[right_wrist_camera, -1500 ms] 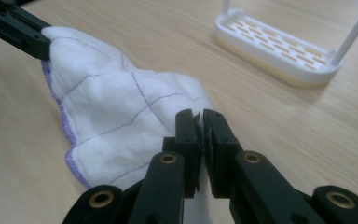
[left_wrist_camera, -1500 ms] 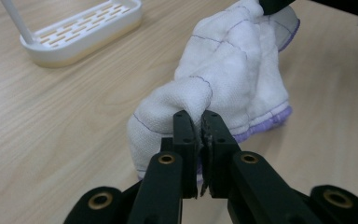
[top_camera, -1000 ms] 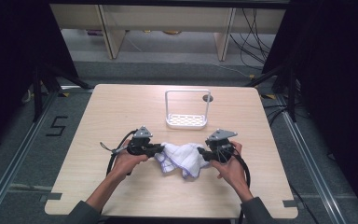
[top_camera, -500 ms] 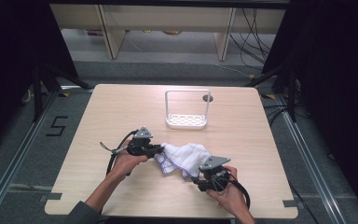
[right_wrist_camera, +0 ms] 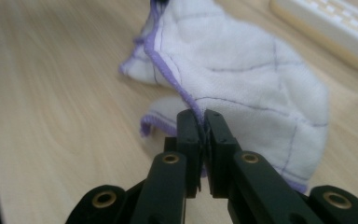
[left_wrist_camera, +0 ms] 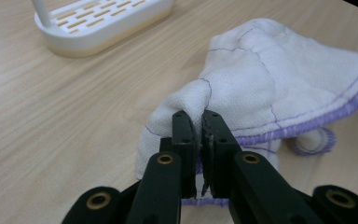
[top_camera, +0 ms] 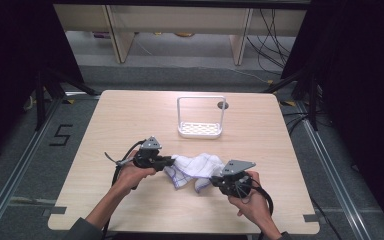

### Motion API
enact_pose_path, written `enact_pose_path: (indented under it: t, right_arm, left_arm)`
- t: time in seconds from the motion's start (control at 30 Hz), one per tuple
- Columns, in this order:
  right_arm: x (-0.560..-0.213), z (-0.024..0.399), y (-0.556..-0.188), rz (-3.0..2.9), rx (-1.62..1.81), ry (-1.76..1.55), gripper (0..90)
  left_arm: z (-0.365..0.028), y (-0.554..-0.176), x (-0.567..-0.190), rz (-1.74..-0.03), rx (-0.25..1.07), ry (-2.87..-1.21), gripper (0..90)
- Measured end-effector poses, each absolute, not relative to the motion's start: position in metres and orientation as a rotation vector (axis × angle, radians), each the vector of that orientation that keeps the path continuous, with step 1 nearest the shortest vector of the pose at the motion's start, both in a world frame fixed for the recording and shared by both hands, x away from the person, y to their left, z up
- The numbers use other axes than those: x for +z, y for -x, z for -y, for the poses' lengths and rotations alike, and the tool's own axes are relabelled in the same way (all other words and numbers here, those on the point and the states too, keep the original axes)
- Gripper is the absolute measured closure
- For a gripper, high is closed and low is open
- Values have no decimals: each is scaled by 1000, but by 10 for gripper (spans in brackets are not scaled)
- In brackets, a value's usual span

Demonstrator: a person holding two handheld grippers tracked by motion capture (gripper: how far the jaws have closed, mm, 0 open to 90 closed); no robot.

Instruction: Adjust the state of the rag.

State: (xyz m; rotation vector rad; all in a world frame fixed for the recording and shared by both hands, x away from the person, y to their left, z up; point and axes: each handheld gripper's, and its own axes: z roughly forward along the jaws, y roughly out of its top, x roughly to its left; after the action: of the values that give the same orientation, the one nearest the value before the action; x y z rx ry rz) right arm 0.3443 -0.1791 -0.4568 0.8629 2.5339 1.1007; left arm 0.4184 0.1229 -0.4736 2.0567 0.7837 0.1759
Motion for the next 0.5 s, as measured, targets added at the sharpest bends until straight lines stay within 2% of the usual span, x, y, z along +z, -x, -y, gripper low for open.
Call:
enact_pose_path:
  t: [0.17, 0.33, 0.5]
  right_arm:
    - [-426, 189, -350, -2492, 1154, -887, 865]
    - [-400, 194, -387, -2464, 1152, -918, 865]
    - [-411, 186, -431, -2478, 995, -995, 864]
  left_arm:
    - [-124, -413, -454, -759, 165, -2037, 841]
    - [-119, -424, -441, -770, 174, -2047, 838]
    - [-115, -455, -455, -871, 195, -2057, 823]
